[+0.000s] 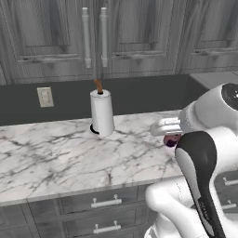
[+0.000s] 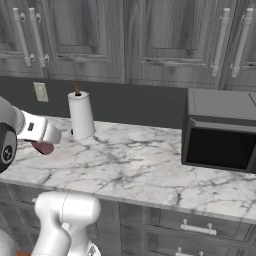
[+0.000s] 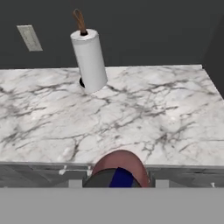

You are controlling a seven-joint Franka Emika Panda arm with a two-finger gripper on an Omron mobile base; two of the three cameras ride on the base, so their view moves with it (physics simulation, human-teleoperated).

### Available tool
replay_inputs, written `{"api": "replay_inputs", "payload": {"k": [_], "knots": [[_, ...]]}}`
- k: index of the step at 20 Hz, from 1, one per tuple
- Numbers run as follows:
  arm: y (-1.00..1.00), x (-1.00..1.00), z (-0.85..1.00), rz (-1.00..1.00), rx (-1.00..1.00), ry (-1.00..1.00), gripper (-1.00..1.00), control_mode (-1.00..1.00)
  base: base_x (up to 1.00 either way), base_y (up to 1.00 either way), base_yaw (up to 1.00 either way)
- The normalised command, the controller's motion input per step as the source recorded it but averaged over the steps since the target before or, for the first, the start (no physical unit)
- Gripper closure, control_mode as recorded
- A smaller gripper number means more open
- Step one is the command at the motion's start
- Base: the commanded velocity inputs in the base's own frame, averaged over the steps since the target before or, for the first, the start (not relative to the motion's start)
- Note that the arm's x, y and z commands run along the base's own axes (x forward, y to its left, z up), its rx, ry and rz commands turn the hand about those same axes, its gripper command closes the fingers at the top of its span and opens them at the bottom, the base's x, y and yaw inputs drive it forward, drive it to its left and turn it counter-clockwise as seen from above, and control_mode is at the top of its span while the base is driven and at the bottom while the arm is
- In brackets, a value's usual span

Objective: Move the drinks to the dining counter.

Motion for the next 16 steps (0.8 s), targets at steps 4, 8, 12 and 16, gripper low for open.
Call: {"api": "replay_inputs", "payload": {"k": [4,8,12,16], "knots": [[-0.21,-0.62,0.50,0.00,0.00,-0.06,1.00,-1.00,0.00,0.00,0.00],[-0.01,-0.36,0.20,0.00,0.00,-0.04,1.00,-1.00,0.00,0.00,0.00],[0.00,-0.36,0.04,0.00,0.00,0.00,1.00,-1.00,0.00,0.00,0.00],[0.00,-0.49,0.02,0.01,0.02,0.00,1.00,-1.00,0.00,0.00,0.00]]}}
